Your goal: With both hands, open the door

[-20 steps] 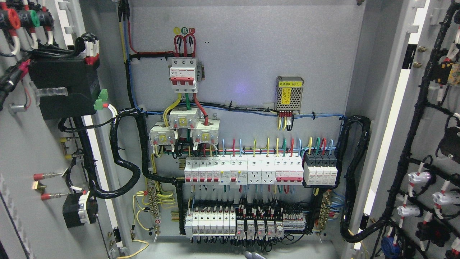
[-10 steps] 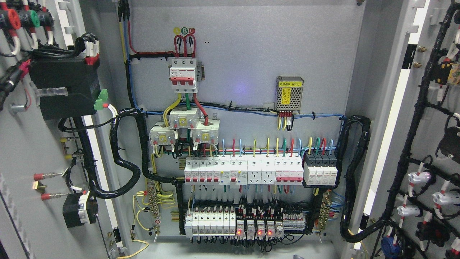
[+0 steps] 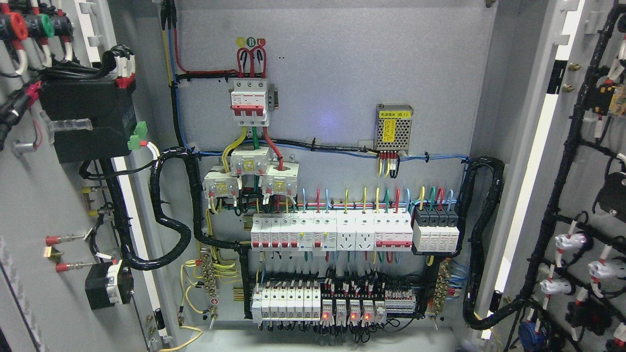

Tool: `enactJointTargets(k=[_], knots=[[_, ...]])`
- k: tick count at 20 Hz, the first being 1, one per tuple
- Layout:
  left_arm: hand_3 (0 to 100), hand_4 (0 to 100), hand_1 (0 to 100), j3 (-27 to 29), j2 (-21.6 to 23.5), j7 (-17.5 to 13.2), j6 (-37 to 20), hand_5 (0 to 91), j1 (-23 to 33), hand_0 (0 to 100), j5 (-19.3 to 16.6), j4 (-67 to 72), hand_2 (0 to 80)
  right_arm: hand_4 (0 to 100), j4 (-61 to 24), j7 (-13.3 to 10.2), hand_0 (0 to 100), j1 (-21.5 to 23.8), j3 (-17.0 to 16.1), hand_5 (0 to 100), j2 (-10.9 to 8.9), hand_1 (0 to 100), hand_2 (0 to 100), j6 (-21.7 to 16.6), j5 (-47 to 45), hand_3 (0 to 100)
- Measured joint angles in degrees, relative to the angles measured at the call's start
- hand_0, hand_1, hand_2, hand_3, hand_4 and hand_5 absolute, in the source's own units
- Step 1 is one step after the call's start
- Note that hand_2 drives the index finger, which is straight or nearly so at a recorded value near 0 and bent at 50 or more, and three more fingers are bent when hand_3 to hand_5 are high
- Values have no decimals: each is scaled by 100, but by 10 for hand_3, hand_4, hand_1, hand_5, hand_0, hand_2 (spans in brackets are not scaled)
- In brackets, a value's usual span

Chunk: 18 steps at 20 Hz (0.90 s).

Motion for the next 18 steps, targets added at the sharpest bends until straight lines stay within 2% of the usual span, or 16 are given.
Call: enactJointTargets(k=[8,11,14,16,18], knots=[[0,0,0,-3,-4,33,-7,0,-151,0,7,-21,0,0,-203,-150,0,78,-481,0,-115,0,0,-1,-336,0],[0,0,0,-59,-2,-365,-11,0,-143,0,22,-270,0,0,-263,-172,0,112,-636,0,-152,0,0,1,-536,0],[0,0,0,-405,29,-798,-13,0,75,0,134,-1016,0,0,-310,-188,0,143,-780,0,-184,0,0,7,-679,0],[0,0,0,-792,129,-853,-17,0,245,0,270,-1804,0,0,-335,-193,0,180,-868,0,-199,0,0,7,-735,0],[0,0,0,-1161,300,-601,-14,0,388,0,354,-2609,0,0,-351,-194,0,210,-944,0,-210,0,0,7,-778,0]])
